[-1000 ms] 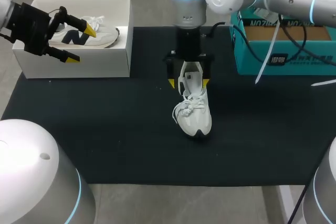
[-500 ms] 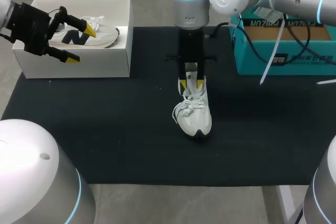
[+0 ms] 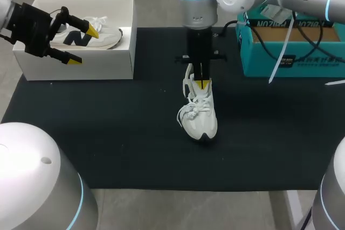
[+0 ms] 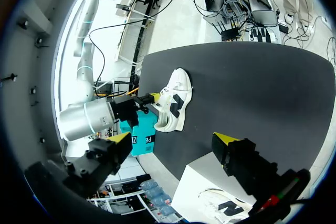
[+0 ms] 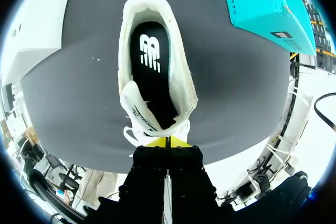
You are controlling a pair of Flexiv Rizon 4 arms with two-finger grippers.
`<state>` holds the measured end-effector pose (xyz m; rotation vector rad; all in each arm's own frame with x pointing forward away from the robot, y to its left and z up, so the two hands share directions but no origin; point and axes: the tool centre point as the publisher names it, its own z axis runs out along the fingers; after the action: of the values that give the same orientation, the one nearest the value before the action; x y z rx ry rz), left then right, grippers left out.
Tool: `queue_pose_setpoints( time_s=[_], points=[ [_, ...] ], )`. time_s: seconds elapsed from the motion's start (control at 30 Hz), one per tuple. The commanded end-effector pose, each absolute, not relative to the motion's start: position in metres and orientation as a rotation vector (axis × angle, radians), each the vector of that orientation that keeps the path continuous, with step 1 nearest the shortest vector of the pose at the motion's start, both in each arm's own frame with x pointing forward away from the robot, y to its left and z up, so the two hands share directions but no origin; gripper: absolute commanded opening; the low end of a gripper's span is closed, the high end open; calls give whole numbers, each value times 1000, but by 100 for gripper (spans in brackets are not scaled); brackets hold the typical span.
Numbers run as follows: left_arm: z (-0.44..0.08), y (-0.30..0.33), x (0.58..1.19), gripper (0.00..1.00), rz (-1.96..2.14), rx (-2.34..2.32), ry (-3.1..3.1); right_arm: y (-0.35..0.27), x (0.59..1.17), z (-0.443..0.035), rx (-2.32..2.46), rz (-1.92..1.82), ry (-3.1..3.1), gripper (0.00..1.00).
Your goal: Take the shoe out of the shoebox, open the shoe tongue, remove and reinsert the insole, then place the shoe into the shoebox
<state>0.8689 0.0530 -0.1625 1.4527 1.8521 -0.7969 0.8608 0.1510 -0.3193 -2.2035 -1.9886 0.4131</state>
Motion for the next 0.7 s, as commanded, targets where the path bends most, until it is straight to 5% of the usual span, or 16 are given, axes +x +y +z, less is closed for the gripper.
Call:
queue_pose_setpoints(
  time_s=[0.03, 0.47, 0.7],
  points=[
    [-162, 53, 868, 100, -794, 1454, 1855, 150, 872, -330, -2193, 425, -1995, 0],
    [-162, 53, 868, 100, -794, 1454, 1855, 143, 884, -355, -2189, 437, -2004, 0],
    [-162, 53, 868, 100, -794, 1454, 1855, 144, 892, -312, -2171, 173, -2067, 0]
  ],
)
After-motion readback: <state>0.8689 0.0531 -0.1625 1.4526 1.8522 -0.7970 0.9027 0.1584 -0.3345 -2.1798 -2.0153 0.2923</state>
